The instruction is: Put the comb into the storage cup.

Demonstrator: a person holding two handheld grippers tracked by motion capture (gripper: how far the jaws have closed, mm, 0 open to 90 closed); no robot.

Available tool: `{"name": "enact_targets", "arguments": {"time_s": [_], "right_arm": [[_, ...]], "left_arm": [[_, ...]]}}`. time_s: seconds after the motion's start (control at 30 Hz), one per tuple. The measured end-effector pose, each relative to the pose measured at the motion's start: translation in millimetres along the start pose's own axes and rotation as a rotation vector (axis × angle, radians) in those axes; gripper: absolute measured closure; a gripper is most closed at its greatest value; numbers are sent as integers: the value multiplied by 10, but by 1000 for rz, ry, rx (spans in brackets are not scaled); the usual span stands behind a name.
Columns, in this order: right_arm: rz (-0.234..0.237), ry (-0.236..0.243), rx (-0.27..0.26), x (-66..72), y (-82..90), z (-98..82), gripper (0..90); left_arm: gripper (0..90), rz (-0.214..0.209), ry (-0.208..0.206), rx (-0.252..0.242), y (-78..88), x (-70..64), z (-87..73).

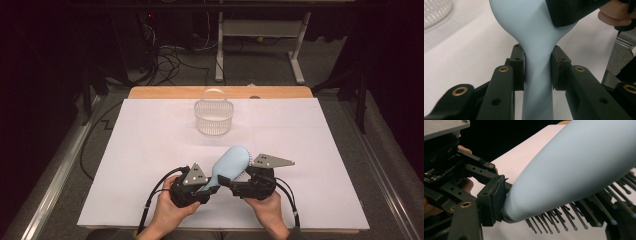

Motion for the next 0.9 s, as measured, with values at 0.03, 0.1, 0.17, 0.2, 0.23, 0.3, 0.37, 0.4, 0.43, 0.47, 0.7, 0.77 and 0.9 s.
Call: {"name": "enact_targets", "arguments": {"time_s": [0.03, 0.1, 0.17, 0.2, 0.23, 0.3, 0.37, 0.4, 0.43, 0.47, 0.7, 0.77, 0.9], "right_arm": [[5, -2, 4, 3, 2, 6, 323], [9, -4, 9, 11, 11, 24, 349], [19, -4, 9, 19, 27, 45, 381], [25, -5, 10, 24, 34, 54, 389], [27, -1, 13, 26, 36, 60, 398], [35, -3, 16, 31, 41, 69, 415], [45, -5, 16, 39, 46, 78, 434], [48, -2, 17, 41, 50, 83, 444], [53, -2, 17, 47, 53, 88, 451], [55, 0, 16, 52, 56, 94, 460], [89, 0, 18, 81, 74, 121, 522], [88, 9, 22, 92, 76, 126, 532], [88, 20, 18, 104, 85, 136, 548]], "left_arm": [[690, 1, 0, 0, 2, 1, 0], [690, 1, -1, 5, 9, 3, -2], [690, 1, -2, 7, 8, 4, -2], [690, -5, 0, 9, 9, 6, -2], [690, -10, 4, 9, 11, 8, -2], [690, -10, 5, 7, 14, 9, -1], [690, -11, 5, 5, 20, 9, -1], [690, -12, 6, 0, 21, 10, 1], [689, -15, 8, -1, 25, 10, 2], [690, -18, 9, -3, 30, 11, 3], [689, -32, 8, -5, 49, 18, 2], [688, -35, 7, -4, 45, 20, 2], [680, -52, 15, -11, 53, 33, 5]]}}
Point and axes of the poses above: each handheld gripper's, and its own axes: y roughly backward along the jaws, z roughly out of its top, x roughly to its left, the point moved 6 cm from there along -y, roughly forward along the jaws, and after that the axes turned 11 degrees about x, right-handed, at the moved point
